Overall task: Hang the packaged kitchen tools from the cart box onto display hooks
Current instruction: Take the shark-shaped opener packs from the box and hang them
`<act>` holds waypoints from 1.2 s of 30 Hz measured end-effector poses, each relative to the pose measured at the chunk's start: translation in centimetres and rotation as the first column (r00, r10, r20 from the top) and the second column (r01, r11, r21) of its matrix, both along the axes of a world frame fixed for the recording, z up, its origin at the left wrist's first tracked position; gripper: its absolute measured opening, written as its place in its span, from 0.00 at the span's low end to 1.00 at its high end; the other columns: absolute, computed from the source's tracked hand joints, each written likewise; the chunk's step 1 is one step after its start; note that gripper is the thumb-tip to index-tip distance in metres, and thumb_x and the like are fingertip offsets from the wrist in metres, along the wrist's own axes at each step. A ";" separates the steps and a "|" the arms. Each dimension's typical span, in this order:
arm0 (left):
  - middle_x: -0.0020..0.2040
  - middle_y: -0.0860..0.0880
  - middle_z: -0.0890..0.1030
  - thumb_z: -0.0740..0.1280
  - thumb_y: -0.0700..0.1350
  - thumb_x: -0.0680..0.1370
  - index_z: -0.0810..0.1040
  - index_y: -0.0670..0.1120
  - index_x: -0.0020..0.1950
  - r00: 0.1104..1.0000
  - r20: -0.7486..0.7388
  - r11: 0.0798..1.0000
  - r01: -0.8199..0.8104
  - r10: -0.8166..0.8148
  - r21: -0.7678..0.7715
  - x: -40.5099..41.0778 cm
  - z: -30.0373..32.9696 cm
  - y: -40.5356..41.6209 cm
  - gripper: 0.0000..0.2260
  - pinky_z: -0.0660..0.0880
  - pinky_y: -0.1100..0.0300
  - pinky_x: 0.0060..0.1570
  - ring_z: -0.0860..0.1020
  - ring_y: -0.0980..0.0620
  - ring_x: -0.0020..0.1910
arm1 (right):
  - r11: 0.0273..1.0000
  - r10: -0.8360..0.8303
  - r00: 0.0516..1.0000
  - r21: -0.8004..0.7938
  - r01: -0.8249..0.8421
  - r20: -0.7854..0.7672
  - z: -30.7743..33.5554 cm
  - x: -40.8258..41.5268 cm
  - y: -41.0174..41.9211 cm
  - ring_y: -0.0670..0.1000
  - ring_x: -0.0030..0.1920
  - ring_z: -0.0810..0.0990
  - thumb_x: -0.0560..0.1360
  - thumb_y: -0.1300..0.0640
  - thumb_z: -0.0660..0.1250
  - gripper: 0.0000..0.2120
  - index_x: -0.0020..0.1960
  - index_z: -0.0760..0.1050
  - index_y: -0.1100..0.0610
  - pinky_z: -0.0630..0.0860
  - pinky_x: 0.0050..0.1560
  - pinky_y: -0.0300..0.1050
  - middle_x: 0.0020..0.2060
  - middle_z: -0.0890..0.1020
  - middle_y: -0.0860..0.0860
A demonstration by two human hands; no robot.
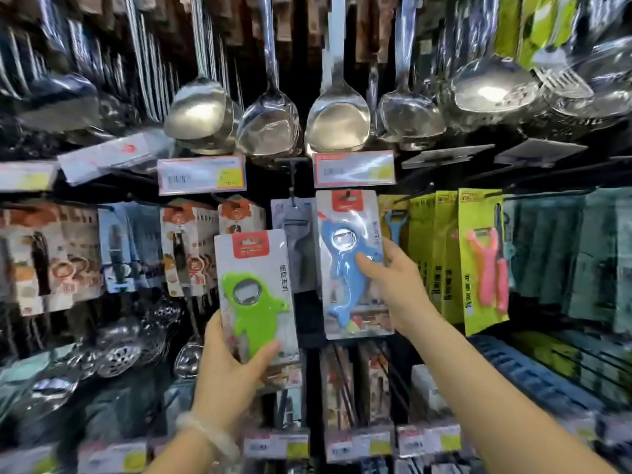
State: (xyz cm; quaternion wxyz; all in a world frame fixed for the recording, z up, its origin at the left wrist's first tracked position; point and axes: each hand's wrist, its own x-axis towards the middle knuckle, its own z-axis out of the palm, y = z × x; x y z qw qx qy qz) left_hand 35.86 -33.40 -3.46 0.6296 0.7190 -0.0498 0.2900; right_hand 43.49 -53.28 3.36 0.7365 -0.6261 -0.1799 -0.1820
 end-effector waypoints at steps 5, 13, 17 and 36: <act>0.54 0.61 0.75 0.74 0.37 0.69 0.65 0.52 0.63 0.999 0.004 0.999 0.033 -0.033 -0.011 0.9 0.0 -0.6 0.29 0.70 0.58 0.59 0.75 0.62 0.52 | 0.990 -0.097 0.994 -0.112 0.091 -0.051 0.9 1.9 0.0 0.53 0.56 0.79 0.76 0.60 0.66 0.20 0.67 0.69 0.57 0.79 0.52 0.45 0.59 0.79 0.53; 0.57 0.63 0.76 0.74 0.39 0.69 0.66 0.59 0.64 0.996 0.006 0.996 0.088 -0.089 0.020 2.1 0.2 -3.2 0.30 0.74 0.65 0.57 0.76 0.69 0.52 | 0.779 -0.288 0.951 -0.550 0.301 0.113 1.0 1.5 0.5 0.55 0.70 0.64 0.76 0.47 0.63 0.34 0.76 0.51 0.52 0.64 0.65 0.45 0.71 0.62 0.55; 0.54 0.66 0.77 0.75 0.39 0.69 0.64 0.62 0.61 0.995 0.050 0.995 0.078 -0.081 0.064 3.2 0.7 -5.9 0.31 0.72 0.77 0.46 0.75 0.73 0.49 | 0.899 0.045 0.989 -0.438 0.021 0.141 -1.1 -0.9 0.5 0.54 0.54 0.80 0.73 0.49 0.68 0.35 0.68 0.50 0.28 0.77 0.57 0.53 0.62 0.75 0.49; 0.58 0.58 0.79 0.76 0.46 0.68 0.63 0.54 0.70 0.990 0.080 0.989 0.108 -0.117 0.104 5.6 4.4 -10.3 0.34 0.75 0.66 0.56 0.77 0.64 0.55 | 0.891 0.001 0.962 -0.436 0.123 0.274 2.6 0.4 -2.5 0.37 0.65 0.69 0.75 0.60 0.68 0.32 0.74 0.59 0.48 0.71 0.62 0.34 0.66 0.67 0.35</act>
